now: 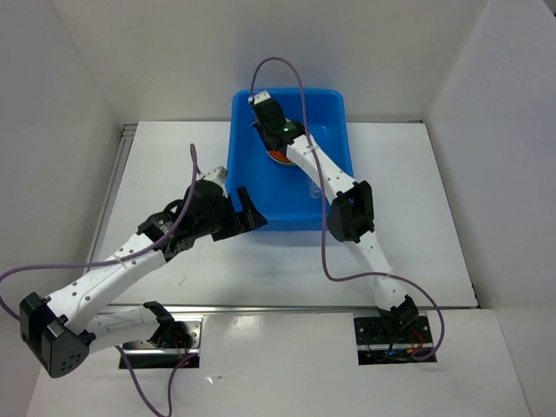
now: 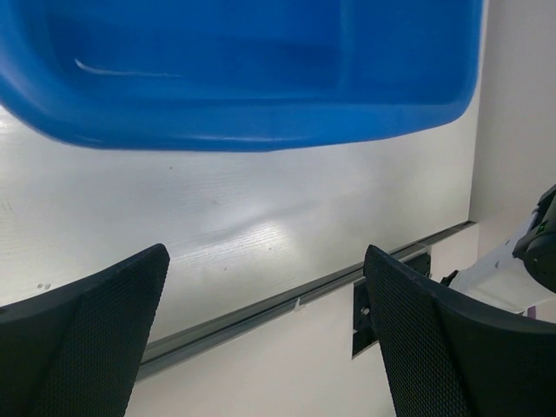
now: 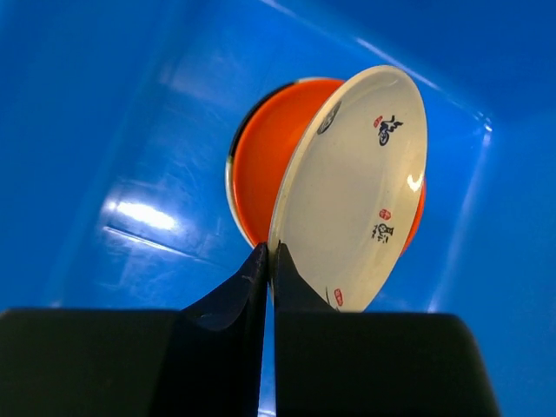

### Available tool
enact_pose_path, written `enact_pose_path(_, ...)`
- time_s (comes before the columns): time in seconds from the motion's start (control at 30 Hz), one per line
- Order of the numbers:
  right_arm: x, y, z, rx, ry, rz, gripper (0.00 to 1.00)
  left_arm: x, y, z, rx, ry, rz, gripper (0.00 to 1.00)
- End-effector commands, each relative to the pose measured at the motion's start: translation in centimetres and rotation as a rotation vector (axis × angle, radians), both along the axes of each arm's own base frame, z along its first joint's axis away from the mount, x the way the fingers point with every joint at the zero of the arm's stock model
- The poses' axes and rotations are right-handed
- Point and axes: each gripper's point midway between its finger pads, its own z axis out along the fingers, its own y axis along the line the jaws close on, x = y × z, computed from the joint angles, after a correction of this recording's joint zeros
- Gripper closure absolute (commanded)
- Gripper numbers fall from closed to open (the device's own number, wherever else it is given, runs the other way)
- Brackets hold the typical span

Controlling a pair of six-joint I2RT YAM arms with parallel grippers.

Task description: Place the mixed dishes into the plastic bin

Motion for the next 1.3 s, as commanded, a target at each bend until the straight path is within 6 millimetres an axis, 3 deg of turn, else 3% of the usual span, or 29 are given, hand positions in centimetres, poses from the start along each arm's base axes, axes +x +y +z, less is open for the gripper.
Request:
enact_pose_path(0.0,1.4,-0.1,4.7,0.000,-0.131,-0.001,0.99,-0.3,0.0,-1.0,-0.017,0.050,0.003,0.00)
enact_pose_path(0.13,1.7,-0.8,1.2,-0.073,-0.091,-0.020,0.99,0.1,0.1,-1.1,-0.017,0.049,0.012,0.00)
enact_pose_path(0.23,1.8,-1.7,0.5,-0.123,-0.096,-0.048,0.99,0.1,0.2,-1.4,-0.020,0.054,0.002,0.00)
enact_pose_path(0.27,1.8,-1.7,-0.7,-0.137,-0.076,-0.047,0.99,0.1,0.2,-1.4,-0.020,0.054,0.002,0.00)
enact_pose_path(0.47,2.0,-1.9,-1.5,-0.121,-0.060,-0.042,0.95,0.0,0.3,-1.8,-0.015,0.061,0.002,0.00)
enact_pose_path(0.67,1.9,-0.4,-3.9,-0.080,-0.011,0.007,0.95,-0.1,0.1,-1.8,-0.019,0.064,-0.005,0.00)
enact_pose_path(0.7,2.0,-0.3,-3.5,-0.065,-0.017,0.000,0.95,0.0,0.1,-1.6,-0.025,0.057,-0.006,0.00)
enact_pose_path(0.77,1.9,0.3,-5.1,-0.050,0.010,0.021,0.95,0.1,0.0,-1.9,-0.020,0.064,-0.005,0.00)
enact_pose_path(0.8,2.0,0.4,-4.7,-0.045,0.002,0.021,0.94,-0.2,0.0,-2.3,-0.019,0.075,-0.012,0.00)
enact_pose_path(0.87,1.9,0.6,-6.2,-0.045,0.029,0.026,0.87,-0.2,0.0,-2.3,-0.019,0.075,-0.012,0.00)
enact_pose_path(0.97,2.0,0.7,-6.2,-0.034,0.028,0.019,0.77,-0.1,-0.1,-2.5,-0.013,0.083,-0.012,0.00)
enact_pose_path(1.0,2.0,1.0,-5.9,-0.013,0.025,0.017,0.69,-0.1,-0.1,-2.8,-0.008,0.090,-0.012,0.00)
enact_pose_path(1.03,2.1,1.0,-5.3,-0.010,0.020,0.017,0.69,-0.2,-0.2,-2.8,-0.012,0.094,-0.019,0.00)
enact_pose_path(1.07,2.1,1.3,-5.0,0.009,0.018,0.022,0.61,-0.3,-0.1,-3.2,-0.007,0.101,-0.019,0.00)
enact_pose_path(1.13,2.1,1.7,-3.9,0.040,0.006,0.024,0.58,-0.1,-0.2,-3.3,-0.007,0.101,-0.019,0.00)
enact_pose_path(1.23,2.0,2.2,-1.6,0.082,-0.015,0.040,0.52,-0.1,-0.3,-3.6,-0.002,0.109,-0.019,0.00)
enact_pose_path(1.27,1.8,2.4,0.5,0.116,-0.038,0.042,0.52,0.1,-0.4,-3.4,-0.007,0.101,-0.019,0.00)
